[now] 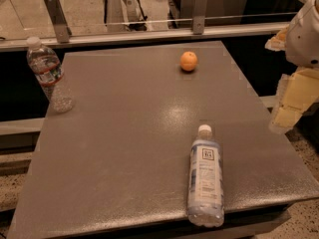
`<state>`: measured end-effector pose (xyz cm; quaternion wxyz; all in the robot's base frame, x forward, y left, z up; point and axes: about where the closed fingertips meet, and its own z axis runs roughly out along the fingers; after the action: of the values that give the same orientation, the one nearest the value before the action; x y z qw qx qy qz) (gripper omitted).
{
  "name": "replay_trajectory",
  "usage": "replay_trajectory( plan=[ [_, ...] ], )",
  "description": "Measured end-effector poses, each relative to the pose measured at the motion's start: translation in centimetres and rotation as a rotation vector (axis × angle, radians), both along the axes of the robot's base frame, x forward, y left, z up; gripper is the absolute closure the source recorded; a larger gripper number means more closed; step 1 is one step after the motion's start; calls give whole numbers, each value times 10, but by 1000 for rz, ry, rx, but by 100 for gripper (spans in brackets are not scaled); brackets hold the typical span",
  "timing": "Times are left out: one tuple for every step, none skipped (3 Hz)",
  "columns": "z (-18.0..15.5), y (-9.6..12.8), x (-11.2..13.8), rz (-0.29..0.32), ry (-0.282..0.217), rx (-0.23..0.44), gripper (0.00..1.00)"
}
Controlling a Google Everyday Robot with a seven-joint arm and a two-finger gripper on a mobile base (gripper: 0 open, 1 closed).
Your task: Move blue plastic bottle near water bottle
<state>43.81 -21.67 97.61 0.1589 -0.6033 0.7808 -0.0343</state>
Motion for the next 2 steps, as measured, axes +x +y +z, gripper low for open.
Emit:
replay_trajectory(
  plan=[
    [0,0,0,0,0,0,0],
    [0,3,-2,41,-4,6,0]
  ],
)
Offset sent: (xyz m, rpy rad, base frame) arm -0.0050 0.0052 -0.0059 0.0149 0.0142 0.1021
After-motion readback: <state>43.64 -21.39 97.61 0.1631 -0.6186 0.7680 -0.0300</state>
